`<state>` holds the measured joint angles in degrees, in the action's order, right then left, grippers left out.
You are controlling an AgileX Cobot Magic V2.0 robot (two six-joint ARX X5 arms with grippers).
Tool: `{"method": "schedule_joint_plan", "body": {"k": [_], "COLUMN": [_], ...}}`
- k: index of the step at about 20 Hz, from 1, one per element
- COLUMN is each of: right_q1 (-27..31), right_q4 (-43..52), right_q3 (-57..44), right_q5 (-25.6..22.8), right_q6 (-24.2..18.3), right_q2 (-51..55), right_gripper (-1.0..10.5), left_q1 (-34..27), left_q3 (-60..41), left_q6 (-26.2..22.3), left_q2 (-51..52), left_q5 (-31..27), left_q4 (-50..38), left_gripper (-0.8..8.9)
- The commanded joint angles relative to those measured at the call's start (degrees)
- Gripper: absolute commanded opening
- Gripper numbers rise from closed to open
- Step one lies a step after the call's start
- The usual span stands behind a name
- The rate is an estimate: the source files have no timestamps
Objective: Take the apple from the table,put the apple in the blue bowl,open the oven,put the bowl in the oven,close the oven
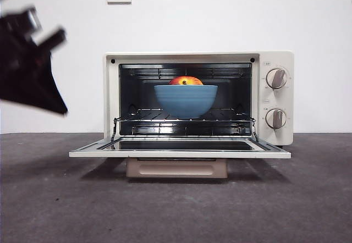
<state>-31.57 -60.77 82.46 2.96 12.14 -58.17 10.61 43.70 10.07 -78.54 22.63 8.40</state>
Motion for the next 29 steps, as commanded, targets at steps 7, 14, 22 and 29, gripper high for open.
{"method": "schedule_joint_plan", "body": {"k": [7, 14, 22, 29], "right_q1": [-0.9, -0.9, -0.9, -0.9], "right_q4": [-3.1, -3.7, -4.3, -6.5], "right_q3": [1.2, 1.2, 1.2, 1.2], "right_q5": [0.0, -0.5, -0.5, -0.4], "right_q6": [-0.4, -0.4, -0.3, -0.3], "right_q2": [5.7, 6.7, 6.7, 7.1], "right_gripper": [1.5, 1.5, 1.5, 1.5], "left_q1": [0.3, 0.3, -1.0, -2.6], "left_q3": [0.5, 0.5, 0.9, 3.6], "left_q6": [2.9, 2.8, 12.7, 23.8], "left_q2": [-17.4, -20.8, -20.8, -20.8], "left_q5": [4.4, 14.9, 22.6, 21.2], "left_q4": [-11.5, -14.3, -28.2, -45.9], "left_gripper": [0.06, 0.06, 0.06, 0.06]}}
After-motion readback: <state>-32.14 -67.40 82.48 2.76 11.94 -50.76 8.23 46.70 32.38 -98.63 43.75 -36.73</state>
